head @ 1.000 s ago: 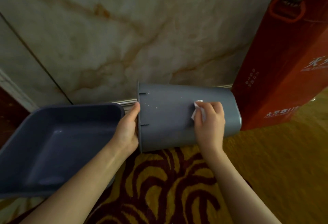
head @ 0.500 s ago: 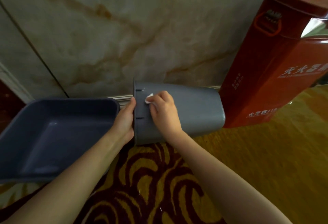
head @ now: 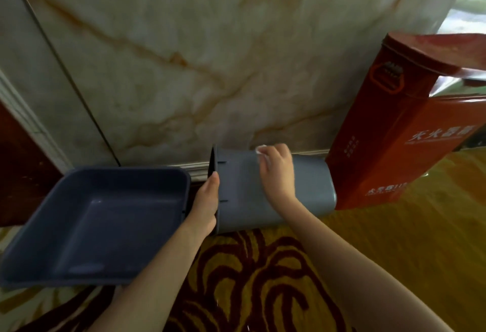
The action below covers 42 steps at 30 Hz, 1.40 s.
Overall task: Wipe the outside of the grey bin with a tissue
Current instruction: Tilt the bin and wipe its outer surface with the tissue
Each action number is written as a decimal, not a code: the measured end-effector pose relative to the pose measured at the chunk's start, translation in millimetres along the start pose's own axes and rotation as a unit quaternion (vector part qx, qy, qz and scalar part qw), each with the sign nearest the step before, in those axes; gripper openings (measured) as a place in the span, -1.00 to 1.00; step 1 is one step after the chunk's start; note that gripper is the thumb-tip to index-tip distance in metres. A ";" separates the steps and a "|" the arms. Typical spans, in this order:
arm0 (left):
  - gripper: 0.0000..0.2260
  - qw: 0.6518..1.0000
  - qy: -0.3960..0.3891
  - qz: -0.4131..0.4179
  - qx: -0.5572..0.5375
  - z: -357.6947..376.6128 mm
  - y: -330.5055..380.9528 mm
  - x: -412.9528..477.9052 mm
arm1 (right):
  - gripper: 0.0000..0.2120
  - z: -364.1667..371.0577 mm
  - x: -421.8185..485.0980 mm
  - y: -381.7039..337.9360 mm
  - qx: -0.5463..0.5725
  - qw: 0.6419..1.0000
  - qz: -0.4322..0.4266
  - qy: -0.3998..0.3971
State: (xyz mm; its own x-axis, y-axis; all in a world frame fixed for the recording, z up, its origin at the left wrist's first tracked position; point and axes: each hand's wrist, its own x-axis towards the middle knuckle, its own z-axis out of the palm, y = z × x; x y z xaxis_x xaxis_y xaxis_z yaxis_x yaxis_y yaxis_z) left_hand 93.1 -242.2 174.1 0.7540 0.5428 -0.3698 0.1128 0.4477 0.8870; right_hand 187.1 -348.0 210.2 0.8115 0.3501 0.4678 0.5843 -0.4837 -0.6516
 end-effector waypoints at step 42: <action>-0.59 0.999 -0.015 -0.021 0.024 0.2 18.7 0.9 | -0.79 37.7 -0.4 -32.0 0.024 0.991 -0.001 -0.135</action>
State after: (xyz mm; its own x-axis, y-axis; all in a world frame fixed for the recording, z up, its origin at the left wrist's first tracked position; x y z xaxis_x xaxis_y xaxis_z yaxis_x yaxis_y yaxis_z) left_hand 96.0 -233.5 190.4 0.7675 0.5017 -0.3990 0.1754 0.4344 0.8835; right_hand 168.0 -302.4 208.4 0.7765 0.5562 0.2961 0.5799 -0.4470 -0.6811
